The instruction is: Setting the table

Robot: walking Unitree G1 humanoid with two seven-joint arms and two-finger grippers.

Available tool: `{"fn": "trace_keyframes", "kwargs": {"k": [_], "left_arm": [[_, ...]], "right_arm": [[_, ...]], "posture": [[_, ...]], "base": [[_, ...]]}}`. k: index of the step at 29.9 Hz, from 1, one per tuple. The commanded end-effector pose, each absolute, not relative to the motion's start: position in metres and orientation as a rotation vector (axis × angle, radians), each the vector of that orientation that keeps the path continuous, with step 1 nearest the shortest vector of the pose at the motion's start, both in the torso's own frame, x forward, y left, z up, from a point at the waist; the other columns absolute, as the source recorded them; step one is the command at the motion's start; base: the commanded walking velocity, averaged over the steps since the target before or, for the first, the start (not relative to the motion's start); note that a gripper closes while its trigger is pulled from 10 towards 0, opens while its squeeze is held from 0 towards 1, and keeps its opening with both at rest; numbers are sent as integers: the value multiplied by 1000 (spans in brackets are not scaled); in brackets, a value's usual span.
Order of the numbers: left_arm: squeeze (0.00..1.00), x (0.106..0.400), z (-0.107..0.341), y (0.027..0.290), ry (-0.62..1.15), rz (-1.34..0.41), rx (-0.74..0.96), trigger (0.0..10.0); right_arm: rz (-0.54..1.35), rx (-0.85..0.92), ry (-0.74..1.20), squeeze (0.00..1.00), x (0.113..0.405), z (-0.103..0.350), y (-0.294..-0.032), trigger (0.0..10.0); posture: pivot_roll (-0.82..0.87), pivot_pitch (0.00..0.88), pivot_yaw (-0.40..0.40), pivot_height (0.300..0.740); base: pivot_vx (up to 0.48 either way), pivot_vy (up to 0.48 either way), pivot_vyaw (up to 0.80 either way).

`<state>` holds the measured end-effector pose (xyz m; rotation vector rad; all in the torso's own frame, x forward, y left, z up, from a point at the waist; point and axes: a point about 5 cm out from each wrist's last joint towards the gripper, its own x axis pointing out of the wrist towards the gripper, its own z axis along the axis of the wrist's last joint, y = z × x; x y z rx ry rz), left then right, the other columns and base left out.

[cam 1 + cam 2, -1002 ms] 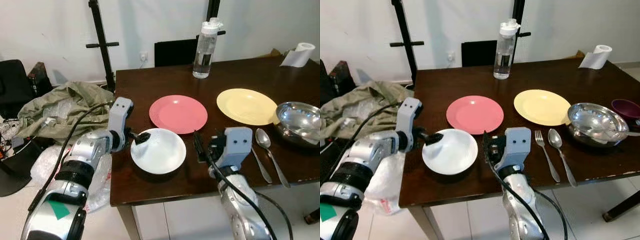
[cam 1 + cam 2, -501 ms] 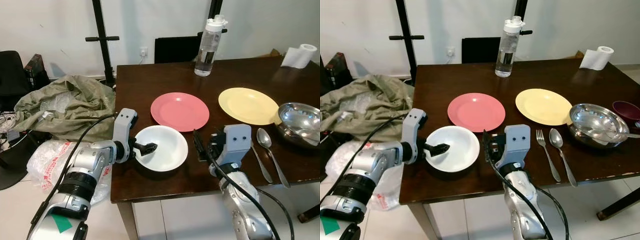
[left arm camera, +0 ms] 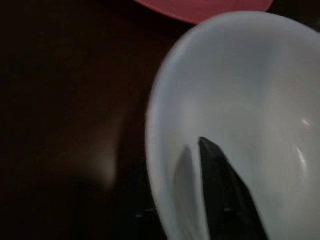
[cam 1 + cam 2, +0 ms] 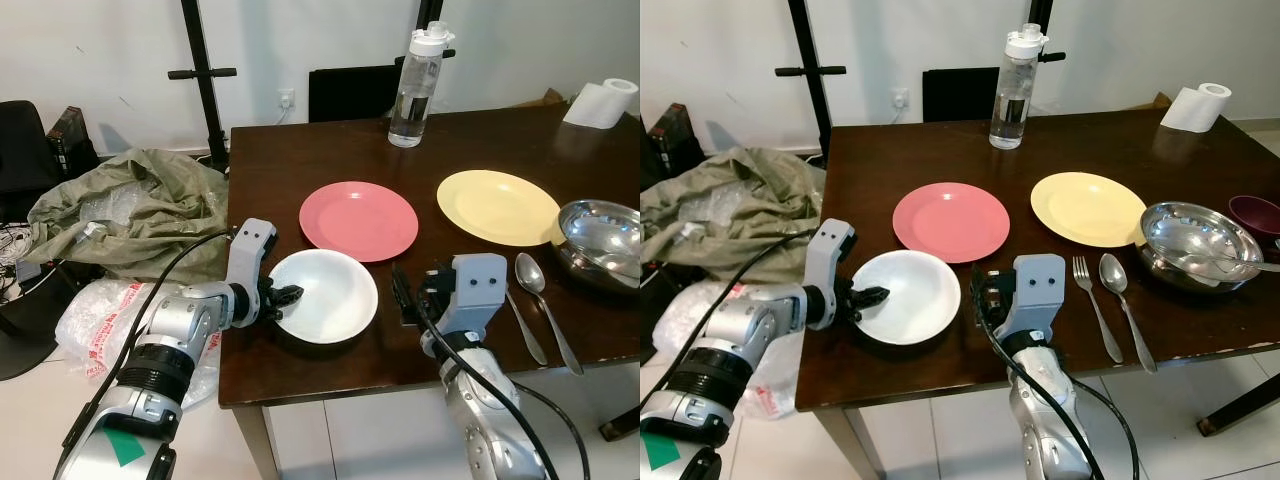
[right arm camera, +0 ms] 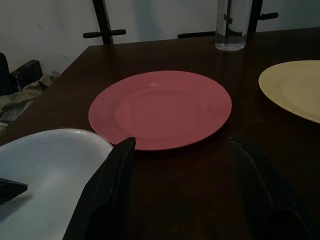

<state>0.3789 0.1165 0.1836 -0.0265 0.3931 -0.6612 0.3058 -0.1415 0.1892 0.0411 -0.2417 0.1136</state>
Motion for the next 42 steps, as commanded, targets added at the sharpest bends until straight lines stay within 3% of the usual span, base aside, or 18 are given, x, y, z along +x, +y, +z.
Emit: {"fn": "trace_keyframes", "kwargs": {"k": [1,12,16,17,18,25,28,29,31,32,41,42], "left_arm": [[0,376,175,120,429,-647,-22,0],[0,377,178,120,417,-640,-36,0],[0,378,193,124,310,-617,-104,0],[0,379,203,126,239,-598,-135,4431],[0,379,216,130,150,-581,-153,10000],[0,368,253,138,-99,-542,-141,10000],[0,363,263,134,-200,-511,-26,10000],[0,362,265,132,-232,-493,8,10000],[0,361,266,131,-249,-481,24,10000],[0,361,267,131,-267,-453,43,10000],[0,355,268,132,-312,-370,61,10000],[0,354,267,131,-309,-383,46,10000]], "right_arm": [[108,47,-233,0,303,187,-142,10000],[105,49,-239,0,304,188,-142,10000],[111,59,-252,0,303,189,-141,10000],[118,74,-260,0,302,191,-141,10000],[129,110,-271,0,300,194,-141,10000],[259,247,-324,0,293,208,-131,10000],[319,285,-336,0,292,215,-120,10000],[327,290,-337,325,293,216,-117,10000],[330,293,-337,325,294,217,-116,10000],[337,303,-336,1000,295,217,-114,10000],[392,311,-326,1000,301,220,-102,10000],[398,298,-311,0,302,218,-101,10000]], "posture": [[76,185,125,740],[77,169,128,740],[71,160,131,740],[70,158,129,740],[70,158,129,740],[70,151,126,740],[69,147,123,740],[67,145,122,740],[70,144,121,740],[71,145,121,740],[74,151,115,740],[78,153,112,740]], "base": [[0,0,0],[0,0,0],[0,0,0],[0,0,0],[0,0,0],[0,0,0],[0,0,0],[0,0,0],[0,0,0],[0,0,0],[0,0,0],[0,0,0]]}}
